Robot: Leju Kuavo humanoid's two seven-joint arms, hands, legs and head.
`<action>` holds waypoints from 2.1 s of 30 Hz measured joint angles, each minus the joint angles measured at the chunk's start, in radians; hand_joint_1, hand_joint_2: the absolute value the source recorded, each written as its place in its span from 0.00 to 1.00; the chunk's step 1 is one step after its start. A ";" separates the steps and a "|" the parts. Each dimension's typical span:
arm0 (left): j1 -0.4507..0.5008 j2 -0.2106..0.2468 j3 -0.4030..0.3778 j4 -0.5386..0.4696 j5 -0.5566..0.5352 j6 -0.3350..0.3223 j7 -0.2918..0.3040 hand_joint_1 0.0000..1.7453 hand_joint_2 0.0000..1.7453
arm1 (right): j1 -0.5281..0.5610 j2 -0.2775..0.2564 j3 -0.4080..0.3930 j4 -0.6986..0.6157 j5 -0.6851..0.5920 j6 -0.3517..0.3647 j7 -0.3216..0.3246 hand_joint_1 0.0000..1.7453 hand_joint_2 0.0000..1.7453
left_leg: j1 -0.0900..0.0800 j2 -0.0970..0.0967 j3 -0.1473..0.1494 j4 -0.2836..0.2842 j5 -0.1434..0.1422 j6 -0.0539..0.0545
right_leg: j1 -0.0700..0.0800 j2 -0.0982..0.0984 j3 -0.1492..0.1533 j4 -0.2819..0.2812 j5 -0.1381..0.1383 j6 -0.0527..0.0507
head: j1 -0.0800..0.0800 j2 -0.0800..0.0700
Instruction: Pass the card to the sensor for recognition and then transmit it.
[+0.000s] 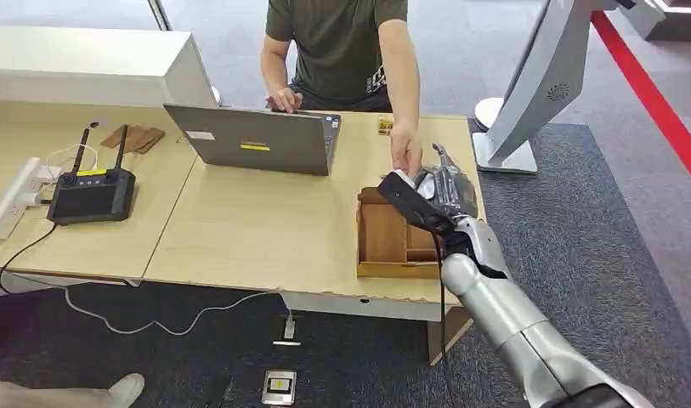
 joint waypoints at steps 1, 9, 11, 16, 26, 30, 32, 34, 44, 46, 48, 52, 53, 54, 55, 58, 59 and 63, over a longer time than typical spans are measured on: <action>0.000 0.000 0.000 0.000 -0.001 0.000 0.000 0.00 1.00 | 0.000 0.000 -0.004 0.000 0.001 0.001 0.000 0.94 1.00 | 0.000 0.000 0.000 0.000 0.000 0.000 | 0.000 0.000 0.000 0.000 0.000 0.000 | 0.000 0.000; 0.000 0.000 -0.002 0.003 -0.003 -0.002 0.002 0.00 1.00 | 0.000 -0.005 -0.014 0.001 0.006 0.003 0.000 0.94 1.00 | 0.000 0.000 0.000 0.000 0.000 0.000 | 0.000 0.000 0.000 0.000 0.000 0.000 | 0.000 0.000; 0.000 0.000 -0.002 0.003 -0.003 -0.002 0.002 0.00 1.00 | 0.000 -0.005 -0.015 0.001 0.006 0.003 0.000 0.94 1.00 | 0.000 0.000 0.000 0.000 0.000 0.000 | 0.000 0.000 0.000 0.000 0.000 0.000 | 0.000 0.000; 0.000 0.000 -0.002 0.003 -0.003 -0.002 0.003 0.00 1.00 | 0.000 -0.006 -0.023 0.001 0.006 0.003 0.000 0.95 1.00 | 0.000 0.000 0.000 0.000 0.000 0.000 | 0.000 0.000 0.000 0.000 0.000 0.000 | 0.000 0.000; 0.000 0.000 -0.004 0.005 -0.003 -0.003 0.003 0.00 1.00 | 0.010 -0.007 -0.036 0.000 0.021 0.004 0.004 0.00 1.00 | 0.000 0.000 0.000 0.000 0.000 0.000 | 0.000 0.000 0.000 0.000 0.000 0.000 | 0.000 0.000; 0.004 0.000 -0.004 0.006 0.003 -0.002 -0.004 0.00 1.00 | 0.018 -0.007 -0.043 -0.002 0.021 -0.005 0.002 0.00 1.00 | 0.000 0.000 0.000 0.000 0.000 0.000 | 0.000 0.000 0.000 0.000 0.000 0.000 | 0.000 0.000; 0.008 0.000 -0.004 0.008 0.008 -0.001 -0.009 0.00 1.00 | 0.028 -0.010 -0.052 -0.012 0.018 -0.010 0.000 0.00 1.00 | 0.000 0.000 0.000 0.000 0.000 0.000 | 0.000 0.000 0.000 0.000 0.000 0.000 | 0.000 0.000; 0.013 0.000 -0.004 0.010 0.015 -0.001 -0.015 0.00 1.00 | 0.040 -0.016 -0.059 -0.030 0.015 -0.013 0.000 0.00 1.00 | 0.000 0.000 0.000 0.000 0.000 0.000 | 0.000 0.000 0.000 0.000 0.000 0.000 | 0.000 0.000; 0.030 0.006 -0.003 0.011 0.033 0.009 -0.021 0.00 1.00 | 0.085 -0.066 -0.082 -0.116 -0.045 -0.034 -0.008 0.00 1.00 | 0.000 0.000 0.000 0.000 0.000 0.000 | 0.000 0.000 0.000 0.000 0.000 0.000 | 0.000 0.000; 0.033 0.006 -0.003 0.011 0.038 0.013 -0.024 0.00 1.00 | 0.090 -0.075 -0.085 -0.132 -0.051 -0.053 -0.016 0.00 1.00 | 0.000 0.001 0.000 0.000 0.000 0.000 | 0.000 0.000 0.000 0.000 0.000 0.000 | 0.000 0.000; 0.037 0.006 -0.003 0.011 0.046 0.018 -0.028 0.00 1.00 | 0.105 -0.091 -0.088 -0.168 -0.048 -0.081 -0.018 0.00 1.00 | 0.000 0.000 0.001 0.000 0.000 0.000 | 0.000 0.000 0.000 0.000 0.000 0.000 | 0.000 0.000; 0.053 0.006 -0.001 0.011 0.068 0.021 -0.051 0.00 1.00 | 0.172 -0.149 -0.111 -0.329 -0.017 -0.065 0.021 0.00 1.00 | 0.000 0.000 0.000 0.000 0.000 0.000 | 0.000 0.000 0.000 -0.001 0.000 0.000 | 0.000 0.000; 0.058 0.008 0.000 0.011 0.074 0.022 -0.056 0.00 1.00 | 0.188 -0.162 -0.114 -0.368 -0.013 -0.041 0.032 0.00 1.00 | 0.000 0.001 0.000 0.000 -0.001 0.000 | 0.000 0.000 0.000 -0.001 0.000 0.000 | 0.000 0.000; 0.063 0.010 0.002 0.011 0.080 0.022 -0.064 0.00 1.00 | 0.207 -0.182 -0.119 -0.423 -0.007 -0.010 0.045 0.00 1.00 | 0.000 0.001 0.001 0.000 -0.001 0.000 | 0.000 0.000 0.000 -0.001 0.000 0.000 | 0.000 0.000; 0.067 0.011 0.003 0.011 0.087 0.022 -0.070 0.00 1.00 | 0.228 -0.200 -0.125 -0.476 -0.006 0.016 0.055 0.00 1.00 | 0.000 0.001 0.000 0.000 -0.001 0.001 | 0.000 0.000 0.000 -0.001 0.000 0.000 | 0.000 0.000; 0.079 0.016 0.012 0.011 0.103 0.023 -0.087 0.00 1.00 | 0.270 -0.239 -0.136 -0.614 -0.022 0.073 0.057 0.00 1.00 | 0.000 0.001 0.000 0.000 -0.001 0.001 | 0.000 0.001 0.000 -0.001 0.000 0.000 | 0.000 0.000; 0.082 0.018 0.017 0.011 0.110 0.026 -0.093 0.00 1.00 | 0.281 -0.251 -0.137 -0.657 -0.036 0.086 0.051 0.00 1.00 | 0.000 0.001 0.000 0.000 -0.001 0.001 | 0.000 0.001 0.000 -0.001 0.000 0.000 | 0.000 0.000; 0.101 0.023 0.033 0.011 0.141 0.031 -0.124 0.00 1.00 | 0.325 -0.282 -0.132 -0.775 -0.063 0.162 0.000 0.00 1.00 | 0.000 0.001 0.001 0.000 -0.001 0.001 | 0.000 0.001 0.000 -0.001 0.000 0.000 | 0.000 0.000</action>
